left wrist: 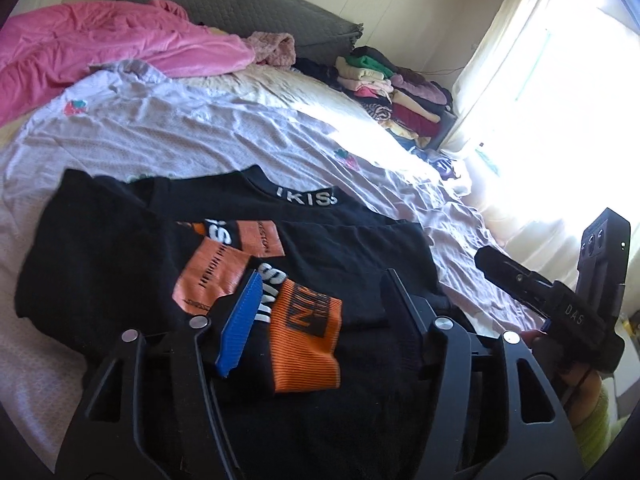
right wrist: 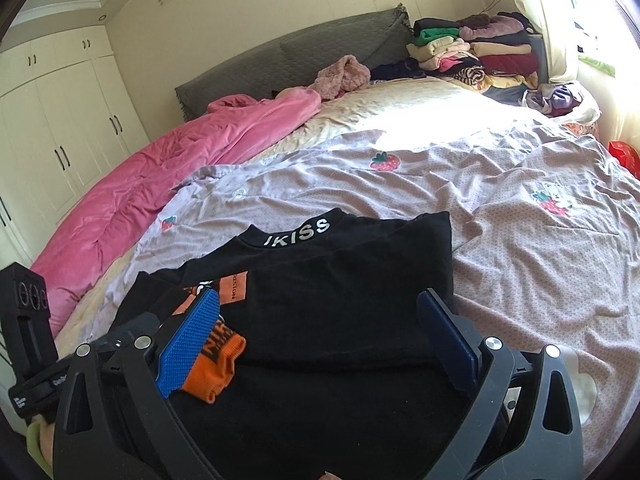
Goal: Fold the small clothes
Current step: 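Move the right tool to the folded orange cuff on the shirt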
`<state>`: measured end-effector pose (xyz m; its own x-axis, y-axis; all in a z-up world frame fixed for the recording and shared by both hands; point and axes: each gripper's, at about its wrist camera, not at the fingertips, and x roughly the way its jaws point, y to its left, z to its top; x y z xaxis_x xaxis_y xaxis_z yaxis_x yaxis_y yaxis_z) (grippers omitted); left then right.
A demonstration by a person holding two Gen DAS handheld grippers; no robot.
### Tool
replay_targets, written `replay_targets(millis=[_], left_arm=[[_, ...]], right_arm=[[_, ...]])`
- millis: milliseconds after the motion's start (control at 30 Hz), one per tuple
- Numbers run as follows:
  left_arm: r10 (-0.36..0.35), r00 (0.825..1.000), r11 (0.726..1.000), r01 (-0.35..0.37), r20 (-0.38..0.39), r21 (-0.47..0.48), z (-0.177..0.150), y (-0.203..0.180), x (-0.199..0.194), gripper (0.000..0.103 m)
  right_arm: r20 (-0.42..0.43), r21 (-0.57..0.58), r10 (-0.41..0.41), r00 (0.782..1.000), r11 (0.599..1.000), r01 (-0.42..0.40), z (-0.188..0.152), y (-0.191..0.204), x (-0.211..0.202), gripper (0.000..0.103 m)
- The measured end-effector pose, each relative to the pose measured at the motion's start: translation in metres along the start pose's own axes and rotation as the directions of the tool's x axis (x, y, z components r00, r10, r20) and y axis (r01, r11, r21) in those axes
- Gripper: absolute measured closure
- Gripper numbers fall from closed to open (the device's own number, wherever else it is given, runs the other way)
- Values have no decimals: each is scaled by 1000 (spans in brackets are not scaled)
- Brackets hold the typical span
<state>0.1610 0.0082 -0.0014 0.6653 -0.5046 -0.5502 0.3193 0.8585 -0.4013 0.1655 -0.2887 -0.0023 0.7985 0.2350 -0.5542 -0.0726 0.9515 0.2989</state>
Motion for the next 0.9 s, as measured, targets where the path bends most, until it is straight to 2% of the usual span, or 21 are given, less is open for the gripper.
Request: replay_targets(millis=[133, 300, 367, 500, 633, 833, 900], left_arm=[[92, 995, 996, -93, 31, 1, 3, 13, -9, 35], [248, 967, 969, -249, 63, -4, 11, 37, -18, 23], [301, 951, 954, -301, 72, -8, 13, 47, -22, 14], [349, 934, 937, -348, 77, -23, 16, 62, -26, 10], [390, 917, 921, -390, 81, -23, 16, 70, -27, 10], [408, 911, 913, -406, 67, -42, 14, 82, -29, 10], [411, 909, 911, -409, 62, -47, 13, 84, -29, 10]], right_arm=[[-38, -20, 27, 999, 999, -28, -6, 11, 6, 4], [-120, -59, 87, 989, 994, -95, -20, 35, 22, 4], [-153, -73, 97, 983, 991, -109, -26, 44, 30, 4], [-208, -115, 102, 973, 985, -128, -37, 63, 49, 5], [-231, -147, 103, 967, 979, -139, -43, 76, 61, 5], [-257, -165, 101, 961, 975, -147, -47, 87, 78, 6], [-271, -167, 99, 958, 975, -148, -48, 89, 85, 9]])
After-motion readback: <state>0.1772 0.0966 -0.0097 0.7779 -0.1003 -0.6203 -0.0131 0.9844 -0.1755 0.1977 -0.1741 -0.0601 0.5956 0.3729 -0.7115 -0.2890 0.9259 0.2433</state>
